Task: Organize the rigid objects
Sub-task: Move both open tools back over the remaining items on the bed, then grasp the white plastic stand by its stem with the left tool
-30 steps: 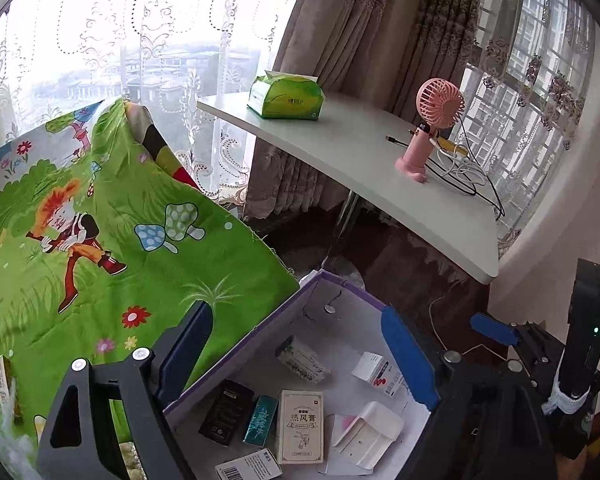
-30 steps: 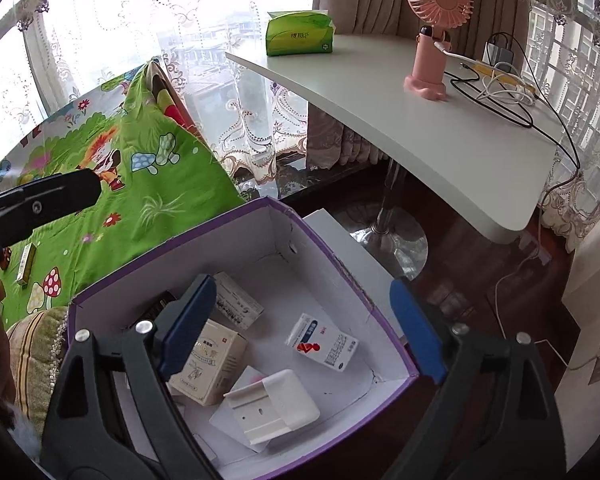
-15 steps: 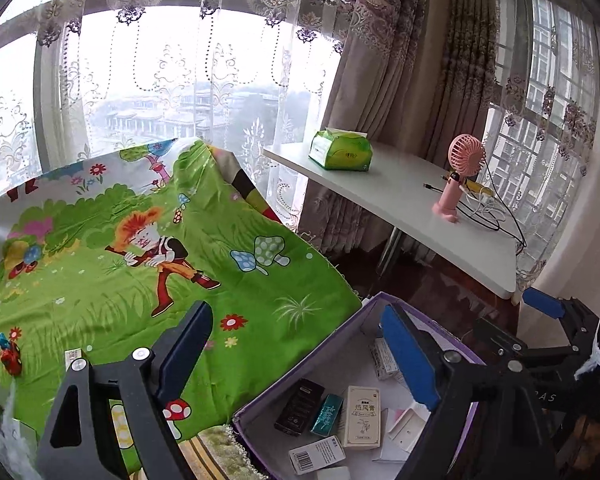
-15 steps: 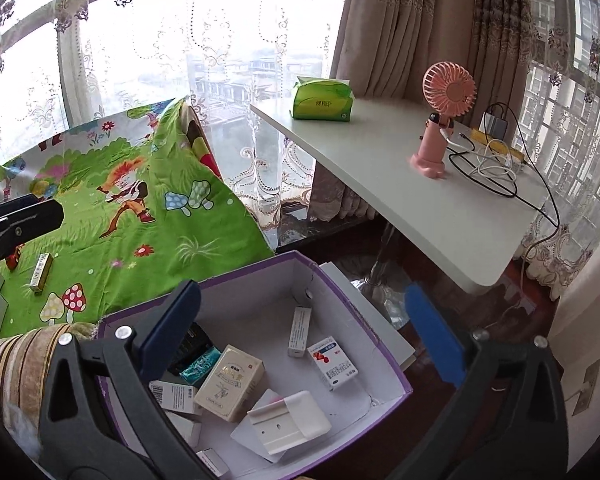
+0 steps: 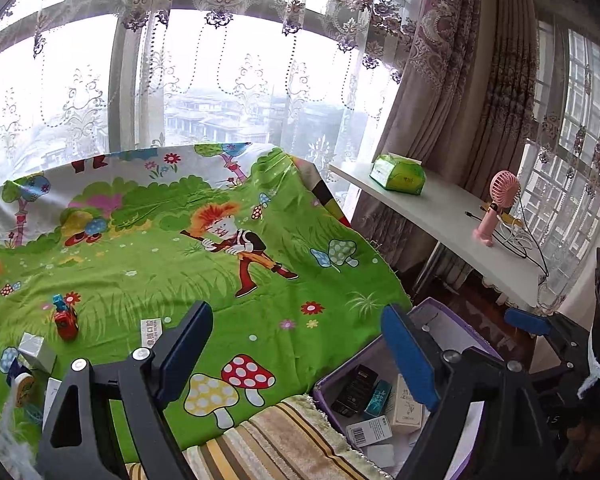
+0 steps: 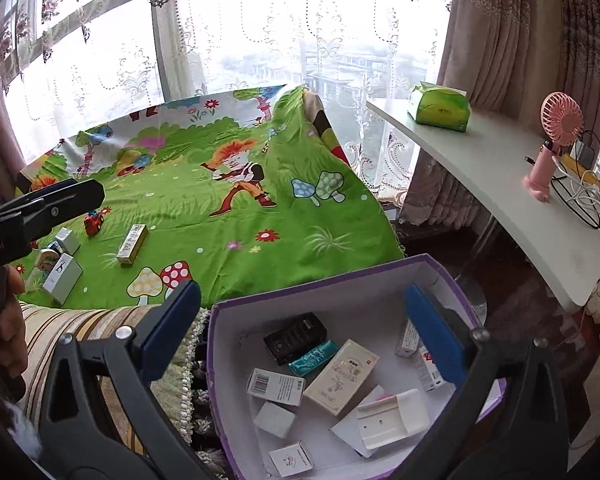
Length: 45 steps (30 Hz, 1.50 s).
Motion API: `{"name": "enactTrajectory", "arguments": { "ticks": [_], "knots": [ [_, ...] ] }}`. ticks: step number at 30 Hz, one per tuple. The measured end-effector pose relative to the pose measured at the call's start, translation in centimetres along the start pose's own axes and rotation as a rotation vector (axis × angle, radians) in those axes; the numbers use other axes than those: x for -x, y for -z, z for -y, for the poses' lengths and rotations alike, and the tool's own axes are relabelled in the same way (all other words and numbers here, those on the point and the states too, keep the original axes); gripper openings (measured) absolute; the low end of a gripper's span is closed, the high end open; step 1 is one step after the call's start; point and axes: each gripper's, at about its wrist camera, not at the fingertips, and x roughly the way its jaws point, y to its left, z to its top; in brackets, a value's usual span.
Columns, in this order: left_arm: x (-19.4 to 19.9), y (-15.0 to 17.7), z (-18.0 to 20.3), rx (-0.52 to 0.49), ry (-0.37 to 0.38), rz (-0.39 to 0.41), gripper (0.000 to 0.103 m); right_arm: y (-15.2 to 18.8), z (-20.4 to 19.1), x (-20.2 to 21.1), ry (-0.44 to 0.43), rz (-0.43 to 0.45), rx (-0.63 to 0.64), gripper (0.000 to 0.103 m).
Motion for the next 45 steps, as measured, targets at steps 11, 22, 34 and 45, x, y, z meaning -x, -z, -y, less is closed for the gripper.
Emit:
{"name": "enactTrajectory", "arguments": {
  "ticks": [11, 22, 34, 45],
  "knots": [
    [3.8, 1.7, -10.2, 0.097, -0.124, 0.004, 0.079, 0.0, -6.0, -1.6, -0.167, -0.075, 0.054, 0.103],
    [7.2, 5.0, -19.5, 0.176, -0.27, -0.051, 0.076, 0.3, -11.9, -2.8, -0.19, -0.132, 0.135, 0.103],
    [8.9, 8.6, -28.3, 0.291, -0.401, -0.225, 0.076, 0.8, -18.9, -4.9, -0.257, -0.205, 0.207, 0.103],
    [7.7, 11.7, -32.0, 0.311, -0.451, -0.393, 0.063, 1.1, -25.8, -7.2, -0.31, -0.269, 0.298, 0.103]
  ]
}}
